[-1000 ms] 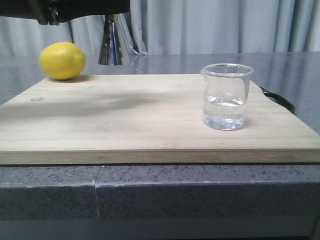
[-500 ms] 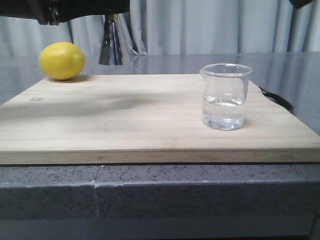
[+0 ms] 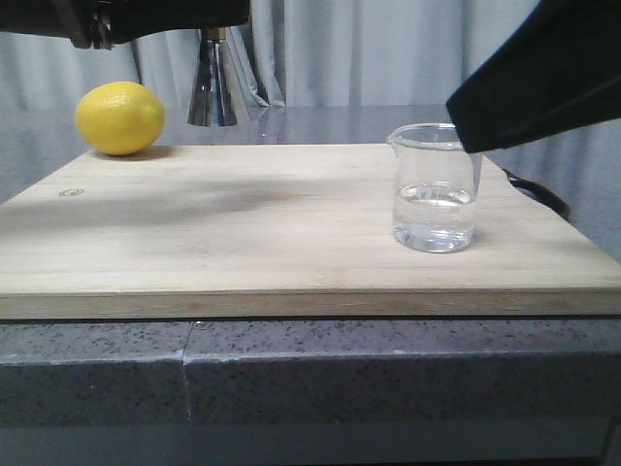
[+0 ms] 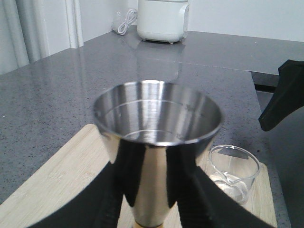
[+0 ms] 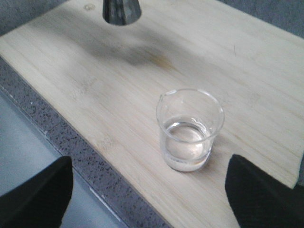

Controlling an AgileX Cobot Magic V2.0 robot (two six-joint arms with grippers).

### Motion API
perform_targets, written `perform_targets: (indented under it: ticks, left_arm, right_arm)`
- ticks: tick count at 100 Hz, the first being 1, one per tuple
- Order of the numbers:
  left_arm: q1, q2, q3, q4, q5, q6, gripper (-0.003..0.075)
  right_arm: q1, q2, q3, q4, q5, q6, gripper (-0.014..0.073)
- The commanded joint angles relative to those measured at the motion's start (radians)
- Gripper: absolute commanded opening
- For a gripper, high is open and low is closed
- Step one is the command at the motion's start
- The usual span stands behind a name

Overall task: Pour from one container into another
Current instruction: 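Reach the right gripper to the glass beaker and grasp it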

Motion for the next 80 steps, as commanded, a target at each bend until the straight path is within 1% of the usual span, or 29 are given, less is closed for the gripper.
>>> perform_targets:
  ticks: [1,11,25,39,62,76,80]
  left_arm:
    - [-0.008,-0.044,-0.031,-0.099,0.086,-0.008,0.0229]
    - [-0.008,-0.044,-0.031,-0.099,0.086,-0.008,0.0229]
    - [-0.008,-0.044,-0.031,-0.099,0.086,-0.008,0.0229]
    - [-0.008,-0.044,-0.031,-0.099,0.086,-0.008,0.0229]
    - [-0.008,-0.044,-0.031,-0.099,0.086,-0.008,0.0229]
    - [-0.008,-0.044,-0.031,-0.099,0.086,-0.008,0.0229]
    - [-0.008,-0.044,-0.031,-0.099,0.086,-0.008,0.0229]
  right_arm:
    - [0.005,-0.01,0.031,0.009,-0.199,-0.011,0.0585]
    - [0.005,-0.005,0.094,0.032,-0.358,-0.01,0.0585]
    - [0.005,0.001,0.149,0.036,-0.48,-0.01,0.0585]
    - [0.005,0.029,0.18,0.039,-0.557,-0.01,0.0585]
    - [0.005,0.124,0.18,0.037,-0.618,-0.01,0.0585]
    - [0.005,0.19,0.184,0.027,-0.691,-0.01,0.0585]
    - [0.007,0.202,0.197,0.023,-0.732,-0.01,0.0585]
